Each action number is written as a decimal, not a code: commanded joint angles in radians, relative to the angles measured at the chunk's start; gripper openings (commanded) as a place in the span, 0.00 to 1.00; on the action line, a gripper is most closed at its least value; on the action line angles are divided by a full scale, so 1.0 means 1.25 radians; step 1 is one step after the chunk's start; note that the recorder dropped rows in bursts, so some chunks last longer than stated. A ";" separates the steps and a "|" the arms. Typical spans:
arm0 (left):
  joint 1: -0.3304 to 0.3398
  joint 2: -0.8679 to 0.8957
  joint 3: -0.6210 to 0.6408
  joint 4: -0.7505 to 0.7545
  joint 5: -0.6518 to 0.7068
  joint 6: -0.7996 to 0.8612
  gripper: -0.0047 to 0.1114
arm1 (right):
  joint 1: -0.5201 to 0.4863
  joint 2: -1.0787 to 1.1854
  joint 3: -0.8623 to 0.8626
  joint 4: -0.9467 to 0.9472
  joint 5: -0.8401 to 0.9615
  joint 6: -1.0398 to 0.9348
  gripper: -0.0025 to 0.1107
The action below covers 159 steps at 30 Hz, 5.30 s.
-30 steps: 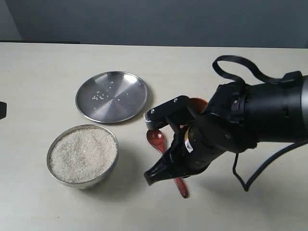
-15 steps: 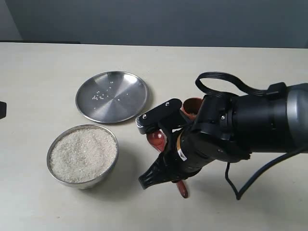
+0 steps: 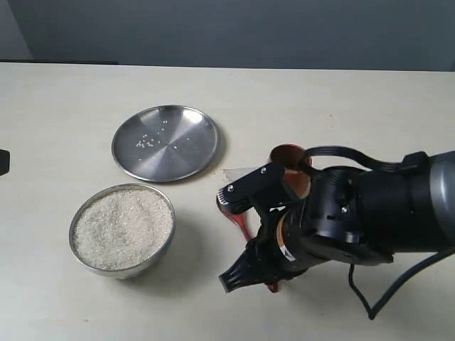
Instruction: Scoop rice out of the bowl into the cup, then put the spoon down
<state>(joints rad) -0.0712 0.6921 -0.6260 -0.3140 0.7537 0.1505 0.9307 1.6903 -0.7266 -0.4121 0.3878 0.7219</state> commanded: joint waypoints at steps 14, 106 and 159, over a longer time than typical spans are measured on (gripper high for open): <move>-0.004 0.001 -0.004 0.001 -0.005 0.001 0.04 | 0.000 0.056 0.043 -0.124 -0.102 0.156 0.30; -0.004 0.001 -0.004 0.001 -0.010 0.001 0.04 | 0.142 0.037 0.104 -0.951 0.056 0.956 0.34; -0.004 0.001 -0.004 0.001 -0.010 0.001 0.04 | -0.002 0.023 0.106 -1.066 -0.147 0.860 0.02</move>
<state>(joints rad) -0.0729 0.6921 -0.6260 -0.3140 0.7500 0.1505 0.9328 1.7270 -0.5992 -1.7352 0.1889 1.8481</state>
